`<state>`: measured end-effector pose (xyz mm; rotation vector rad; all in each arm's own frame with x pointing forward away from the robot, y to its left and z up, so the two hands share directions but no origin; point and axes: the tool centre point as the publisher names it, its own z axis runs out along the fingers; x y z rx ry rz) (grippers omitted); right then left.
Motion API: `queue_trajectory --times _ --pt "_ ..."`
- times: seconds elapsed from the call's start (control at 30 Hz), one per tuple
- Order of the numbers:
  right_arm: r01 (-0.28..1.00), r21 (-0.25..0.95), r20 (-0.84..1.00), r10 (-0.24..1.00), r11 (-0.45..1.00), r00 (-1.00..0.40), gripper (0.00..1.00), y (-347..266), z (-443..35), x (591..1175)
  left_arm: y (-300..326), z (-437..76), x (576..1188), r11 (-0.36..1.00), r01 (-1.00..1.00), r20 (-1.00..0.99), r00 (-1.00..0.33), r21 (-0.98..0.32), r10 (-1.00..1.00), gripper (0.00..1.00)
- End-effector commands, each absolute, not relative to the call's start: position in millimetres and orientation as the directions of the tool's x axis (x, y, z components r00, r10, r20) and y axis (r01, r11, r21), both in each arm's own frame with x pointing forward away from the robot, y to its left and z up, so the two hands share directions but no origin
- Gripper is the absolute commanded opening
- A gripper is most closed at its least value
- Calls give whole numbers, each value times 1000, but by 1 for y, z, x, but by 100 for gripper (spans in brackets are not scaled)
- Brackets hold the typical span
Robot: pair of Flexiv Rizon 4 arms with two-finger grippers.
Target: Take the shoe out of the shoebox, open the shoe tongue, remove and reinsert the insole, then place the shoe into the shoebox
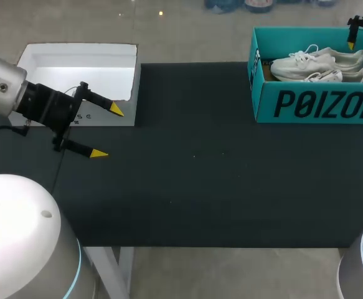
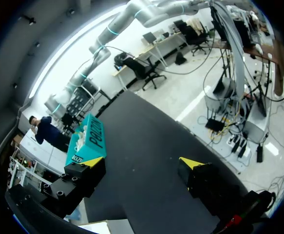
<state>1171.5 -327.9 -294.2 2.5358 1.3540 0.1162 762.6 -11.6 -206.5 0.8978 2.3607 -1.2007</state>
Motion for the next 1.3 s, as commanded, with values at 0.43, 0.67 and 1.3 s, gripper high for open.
queue_trajectory --times 0.43,0.67,1.3 --pt "854 240 -53 872 -461 486 100 -302 -275 1120 -12 -206 762 445 671 -551 -741 -594 384 100" --pt "867 219 -47 883 -447 467 100 -291 -267 1080 -12 -206 762 445 671 -551 -741 -594 384 100" --pt "867 219 -47 883 -447 467 100 -291 -267 1080 -1 -187 775 863 224 -167 -972 -452 165 100"
